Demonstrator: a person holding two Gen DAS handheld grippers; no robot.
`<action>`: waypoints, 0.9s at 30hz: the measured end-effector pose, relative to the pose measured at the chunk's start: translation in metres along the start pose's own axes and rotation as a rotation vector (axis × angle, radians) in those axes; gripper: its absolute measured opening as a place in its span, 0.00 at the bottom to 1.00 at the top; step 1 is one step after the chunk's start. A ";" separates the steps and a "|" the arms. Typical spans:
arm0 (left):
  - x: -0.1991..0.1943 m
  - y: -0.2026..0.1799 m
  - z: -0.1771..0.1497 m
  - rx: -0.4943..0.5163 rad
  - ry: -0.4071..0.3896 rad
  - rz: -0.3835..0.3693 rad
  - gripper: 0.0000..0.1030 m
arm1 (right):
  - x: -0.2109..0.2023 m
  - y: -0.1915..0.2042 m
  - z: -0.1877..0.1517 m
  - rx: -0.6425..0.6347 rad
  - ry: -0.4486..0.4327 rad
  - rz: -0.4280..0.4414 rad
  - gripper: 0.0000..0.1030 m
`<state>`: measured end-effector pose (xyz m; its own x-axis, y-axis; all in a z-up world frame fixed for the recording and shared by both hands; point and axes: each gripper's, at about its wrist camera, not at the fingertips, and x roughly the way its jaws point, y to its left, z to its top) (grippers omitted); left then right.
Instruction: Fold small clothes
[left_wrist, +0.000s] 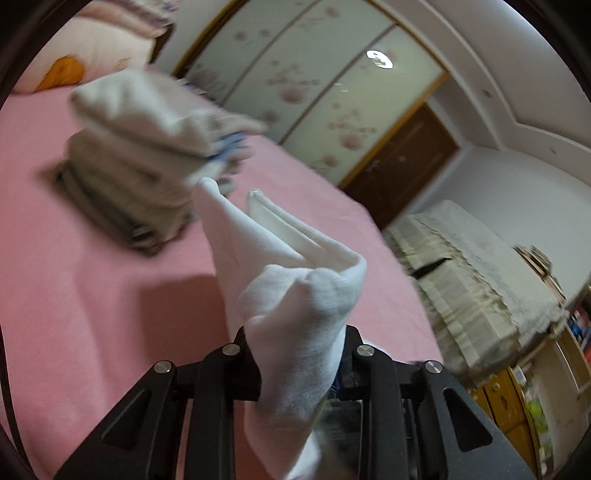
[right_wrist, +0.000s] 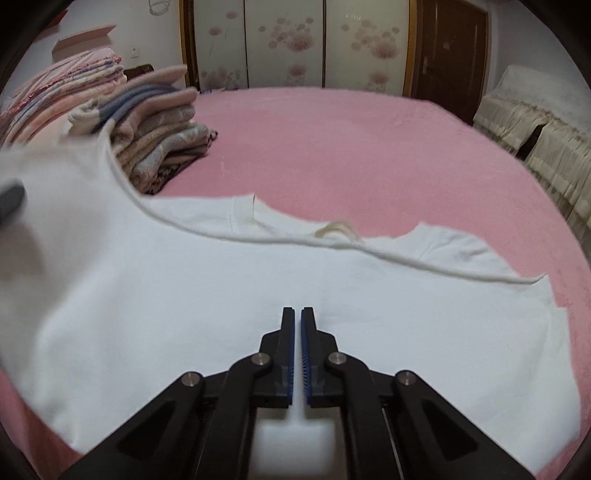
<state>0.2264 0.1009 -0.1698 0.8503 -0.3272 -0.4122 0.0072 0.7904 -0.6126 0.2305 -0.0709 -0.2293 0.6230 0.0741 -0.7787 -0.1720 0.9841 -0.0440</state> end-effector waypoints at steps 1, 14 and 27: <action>0.002 -0.011 0.002 0.016 0.000 -0.017 0.23 | 0.003 -0.002 -0.001 0.008 0.011 0.010 0.03; 0.053 -0.137 -0.021 0.145 0.109 -0.148 0.23 | -0.073 -0.091 -0.017 0.228 -0.092 0.095 0.03; 0.154 -0.216 -0.171 0.402 0.420 -0.066 0.27 | -0.106 -0.213 -0.076 0.353 -0.051 -0.009 0.03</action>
<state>0.2657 -0.2091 -0.2161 0.5607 -0.4947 -0.6640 0.3221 0.8691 -0.3754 0.1432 -0.3004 -0.1853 0.6622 0.0647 -0.7465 0.1022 0.9792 0.1755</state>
